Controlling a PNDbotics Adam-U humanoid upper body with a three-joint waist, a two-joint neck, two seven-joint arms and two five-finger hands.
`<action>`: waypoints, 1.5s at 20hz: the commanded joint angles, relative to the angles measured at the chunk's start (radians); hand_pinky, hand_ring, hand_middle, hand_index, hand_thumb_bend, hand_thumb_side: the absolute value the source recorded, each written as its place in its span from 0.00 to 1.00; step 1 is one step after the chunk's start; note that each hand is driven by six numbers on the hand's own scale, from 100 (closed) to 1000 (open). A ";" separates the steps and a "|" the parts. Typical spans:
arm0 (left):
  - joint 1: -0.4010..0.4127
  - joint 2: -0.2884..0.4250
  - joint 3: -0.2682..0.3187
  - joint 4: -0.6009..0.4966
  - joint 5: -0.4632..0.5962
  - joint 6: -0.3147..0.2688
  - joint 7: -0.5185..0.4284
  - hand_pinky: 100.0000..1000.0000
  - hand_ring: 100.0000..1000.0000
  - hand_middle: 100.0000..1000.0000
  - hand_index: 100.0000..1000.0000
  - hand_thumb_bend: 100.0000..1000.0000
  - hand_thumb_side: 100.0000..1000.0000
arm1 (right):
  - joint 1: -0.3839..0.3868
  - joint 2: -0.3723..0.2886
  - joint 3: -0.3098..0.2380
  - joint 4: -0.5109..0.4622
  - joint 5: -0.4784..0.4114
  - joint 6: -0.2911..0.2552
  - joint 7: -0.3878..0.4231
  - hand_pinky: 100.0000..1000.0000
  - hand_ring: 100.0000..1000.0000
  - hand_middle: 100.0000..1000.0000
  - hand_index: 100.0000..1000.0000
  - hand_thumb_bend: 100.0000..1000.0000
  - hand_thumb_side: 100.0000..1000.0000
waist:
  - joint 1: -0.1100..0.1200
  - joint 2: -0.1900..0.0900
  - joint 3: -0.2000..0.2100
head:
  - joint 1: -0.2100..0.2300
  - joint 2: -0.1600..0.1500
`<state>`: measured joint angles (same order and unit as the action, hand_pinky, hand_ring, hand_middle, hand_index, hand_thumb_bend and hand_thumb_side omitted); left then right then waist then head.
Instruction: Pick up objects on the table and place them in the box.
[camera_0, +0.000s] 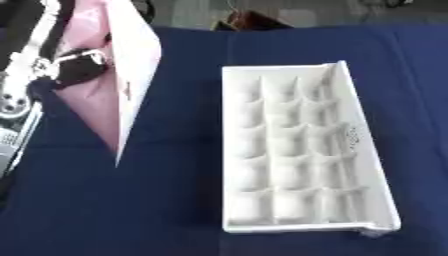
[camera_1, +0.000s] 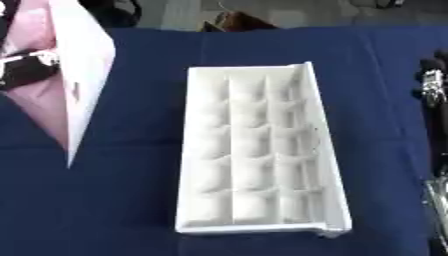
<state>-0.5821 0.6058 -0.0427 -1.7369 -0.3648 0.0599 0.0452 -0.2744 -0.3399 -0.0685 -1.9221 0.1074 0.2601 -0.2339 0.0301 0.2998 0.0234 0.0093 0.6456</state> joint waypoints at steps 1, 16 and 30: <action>-0.019 0.011 0.015 -0.021 0.011 0.003 0.005 0.00 0.00 0.00 0.03 0.00 0.00 | -0.009 -0.012 -0.004 -0.013 -0.002 -0.001 -0.001 0.78 0.83 0.81 0.94 0.00 0.82 | 0.000 -0.019 0.000 | -0.009 -0.015; -0.171 -0.044 -0.077 -0.049 0.032 -0.016 -0.043 0.00 0.00 0.00 0.03 0.00 0.01 | -0.007 -0.010 -0.001 -0.011 -0.002 -0.002 0.003 0.78 0.83 0.81 0.94 0.00 0.82 | -0.002 -0.025 -0.003 | 0.003 -0.016; -0.420 -0.163 -0.267 0.011 -0.075 -0.088 -0.237 0.00 0.00 0.00 0.03 0.00 0.00 | -0.006 -0.005 0.008 -0.006 -0.005 -0.002 0.012 0.78 0.83 0.81 0.94 0.00 0.82 | -0.002 -0.028 -0.013 | 0.026 -0.008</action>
<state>-0.9786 0.4434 -0.3081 -1.7244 -0.4296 -0.0228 -0.1830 -0.2743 -0.3384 -0.0609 -1.9190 0.1046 0.2597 -0.2243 0.0314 0.2966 0.0124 0.0247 0.6458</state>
